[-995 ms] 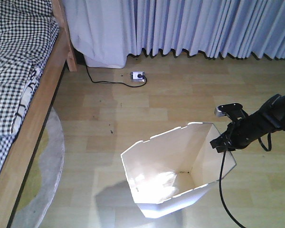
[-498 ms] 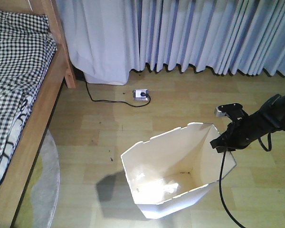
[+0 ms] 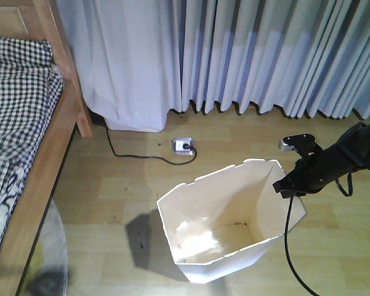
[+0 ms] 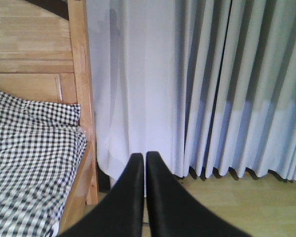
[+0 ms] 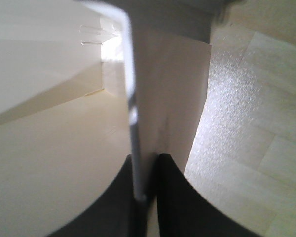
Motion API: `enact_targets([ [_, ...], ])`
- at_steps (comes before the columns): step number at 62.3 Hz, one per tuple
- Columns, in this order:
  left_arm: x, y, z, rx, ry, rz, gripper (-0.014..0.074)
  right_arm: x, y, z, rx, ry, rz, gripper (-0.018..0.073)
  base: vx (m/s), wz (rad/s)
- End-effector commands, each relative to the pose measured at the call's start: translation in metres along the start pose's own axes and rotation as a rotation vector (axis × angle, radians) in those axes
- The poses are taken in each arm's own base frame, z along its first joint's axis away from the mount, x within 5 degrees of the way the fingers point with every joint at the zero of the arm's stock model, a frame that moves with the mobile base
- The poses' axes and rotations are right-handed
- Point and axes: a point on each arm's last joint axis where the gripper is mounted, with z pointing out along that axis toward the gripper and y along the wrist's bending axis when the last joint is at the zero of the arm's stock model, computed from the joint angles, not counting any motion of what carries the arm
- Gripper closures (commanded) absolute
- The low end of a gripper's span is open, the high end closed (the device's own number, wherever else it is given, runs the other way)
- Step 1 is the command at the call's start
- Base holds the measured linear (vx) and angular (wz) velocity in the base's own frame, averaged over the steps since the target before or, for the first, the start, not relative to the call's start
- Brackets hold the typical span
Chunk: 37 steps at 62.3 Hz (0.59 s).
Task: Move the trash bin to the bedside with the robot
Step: 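Drive toward the curtains beside the bed carrying the bin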
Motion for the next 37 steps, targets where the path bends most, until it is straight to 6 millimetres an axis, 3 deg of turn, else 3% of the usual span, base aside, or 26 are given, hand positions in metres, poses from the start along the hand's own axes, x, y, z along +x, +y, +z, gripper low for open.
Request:
enact_targets([
  [1, 0.0017, -0.0001, 0.0007, 0.009, -0.06, -0.013, 0.0602, -0.0175, 0.0089, -0.0279, -0.056, -0.08, 0.038, 0.0565, 0.33, 0.01],
  [37, 0.0017, -0.0001, 0.0007, 0.009, -0.06, -0.013, 0.0602, -0.0175, 0.0089, -0.0279, -0.056, -0.08, 0.038, 0.0565, 0.3, 0.05],
])
